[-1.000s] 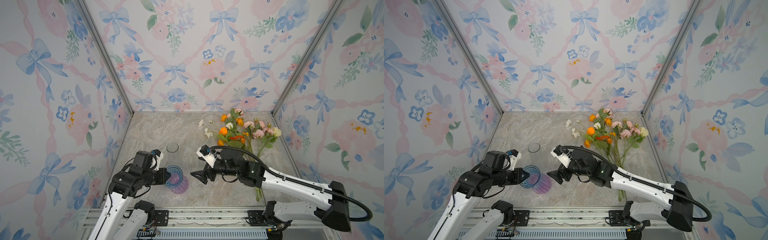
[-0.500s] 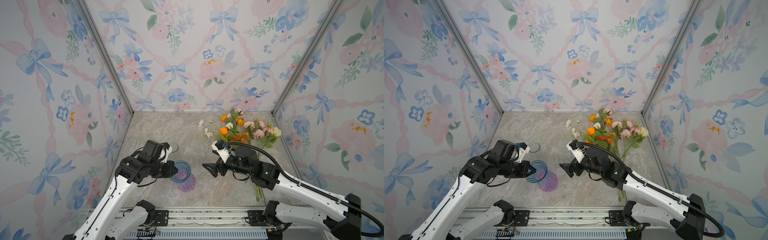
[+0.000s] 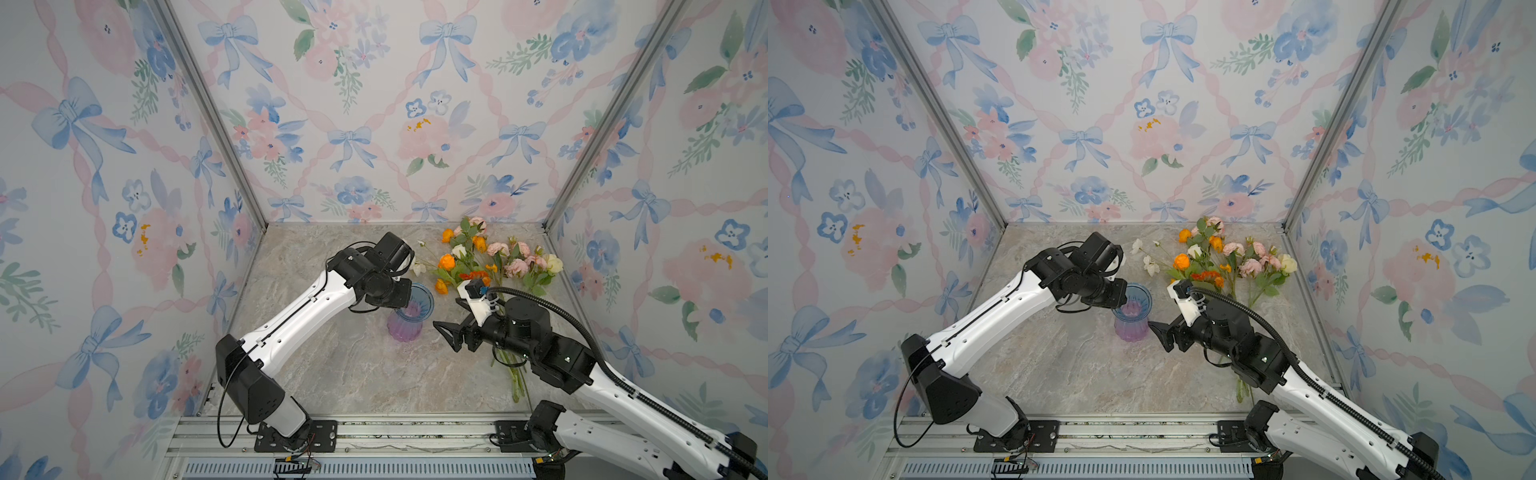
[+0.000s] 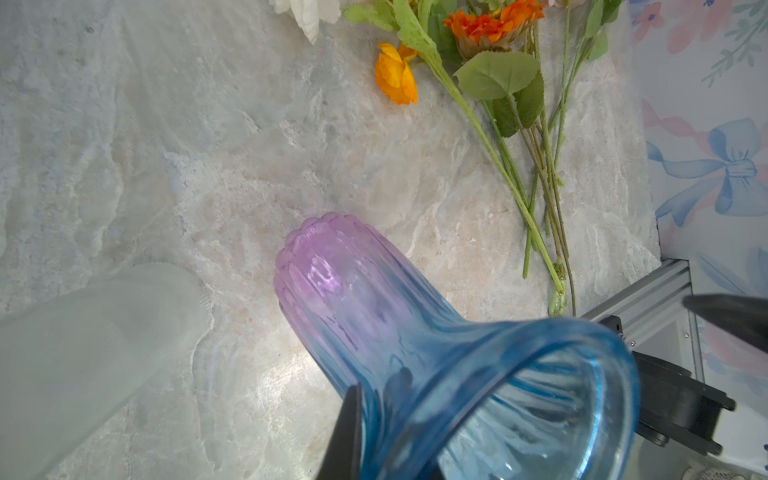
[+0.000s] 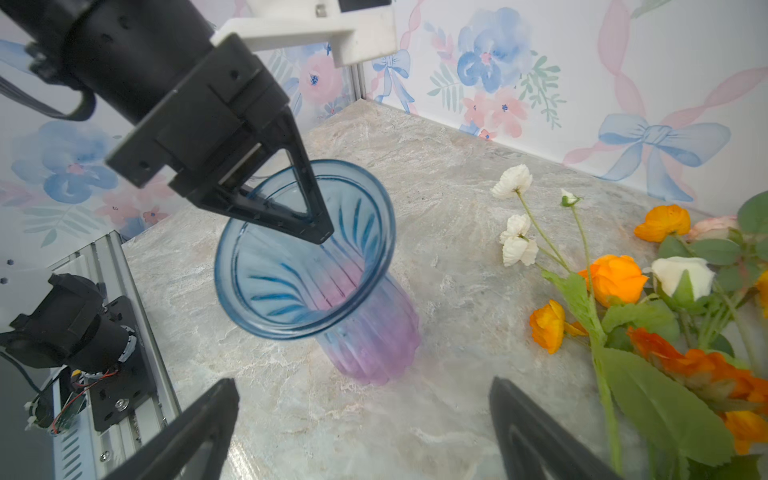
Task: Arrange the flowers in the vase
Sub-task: 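Slide the vase toward the flower pile with the left gripper, then open it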
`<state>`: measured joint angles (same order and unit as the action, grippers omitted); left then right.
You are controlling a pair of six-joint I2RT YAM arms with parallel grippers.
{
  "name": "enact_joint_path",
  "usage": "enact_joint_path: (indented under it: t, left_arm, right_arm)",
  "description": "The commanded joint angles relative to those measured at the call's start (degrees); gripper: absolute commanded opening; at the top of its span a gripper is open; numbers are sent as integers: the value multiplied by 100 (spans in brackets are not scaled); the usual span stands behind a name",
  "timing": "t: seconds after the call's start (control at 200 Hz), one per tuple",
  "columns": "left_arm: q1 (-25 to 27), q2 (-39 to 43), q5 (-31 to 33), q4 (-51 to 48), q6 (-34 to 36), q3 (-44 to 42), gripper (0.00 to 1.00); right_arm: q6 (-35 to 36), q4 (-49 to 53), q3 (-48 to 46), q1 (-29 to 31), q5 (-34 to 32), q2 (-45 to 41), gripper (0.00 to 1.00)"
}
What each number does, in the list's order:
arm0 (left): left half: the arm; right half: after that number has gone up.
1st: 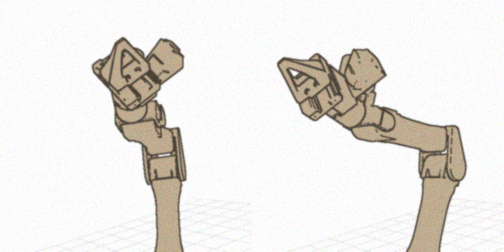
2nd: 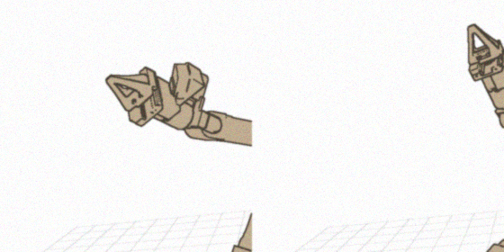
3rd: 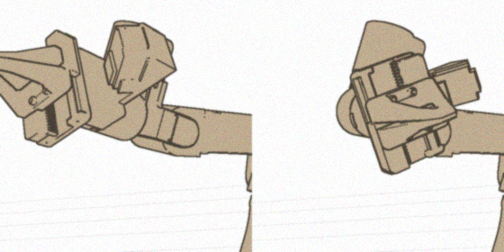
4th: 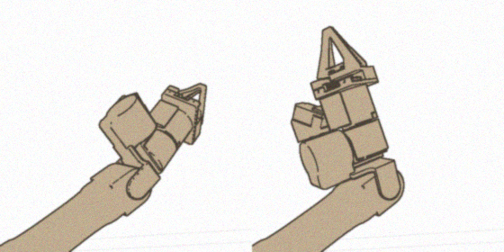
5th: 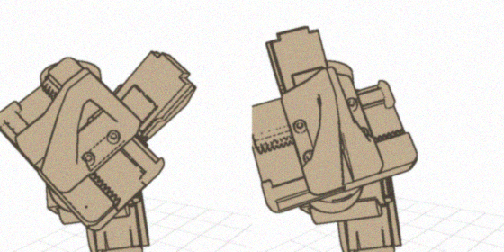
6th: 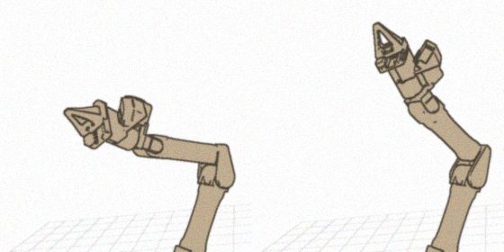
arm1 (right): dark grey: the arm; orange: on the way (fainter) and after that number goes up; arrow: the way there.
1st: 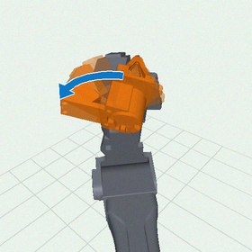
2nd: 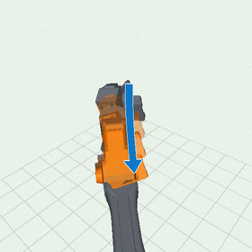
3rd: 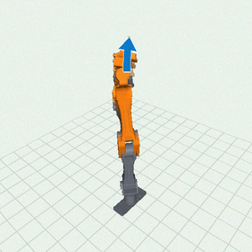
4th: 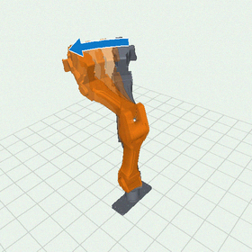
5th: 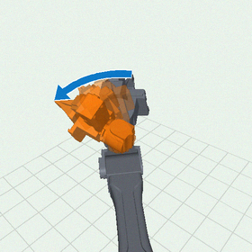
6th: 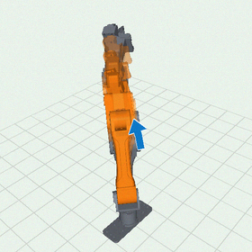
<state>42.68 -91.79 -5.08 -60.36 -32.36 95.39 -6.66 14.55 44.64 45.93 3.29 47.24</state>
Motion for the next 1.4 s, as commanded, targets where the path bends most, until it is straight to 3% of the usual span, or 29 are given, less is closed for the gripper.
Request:
enact_joint_path:
  t: [0.0,0.325,0.75,0.91,1.09,1.395]
  left_arm:
    - [-119,-238,-42,431,339,605,0]
    - [-453,-1090,-467,684,528,1207,0]
    - [-697,-1135,-634,877,580,822,0]
    - [-769,-1131,-678,895,636,731,19]
    - [-821,-1107,-644,901,688,666,33]
    - [-899,-994,-617,885,768,690,45]
  right_arm:
    - [-81,272,-94,-167,-80,-146,97]
    - [-124,409,-248,-487,-67,-435,97]
    - [-142,362,-202,-577,36,-313,97]
    - [-153,339,-184,-577,58,-260,97]
    - [-139,359,-193,-585,39,-262,97]
    - [-143,385,-193,-589,28,-260,97]
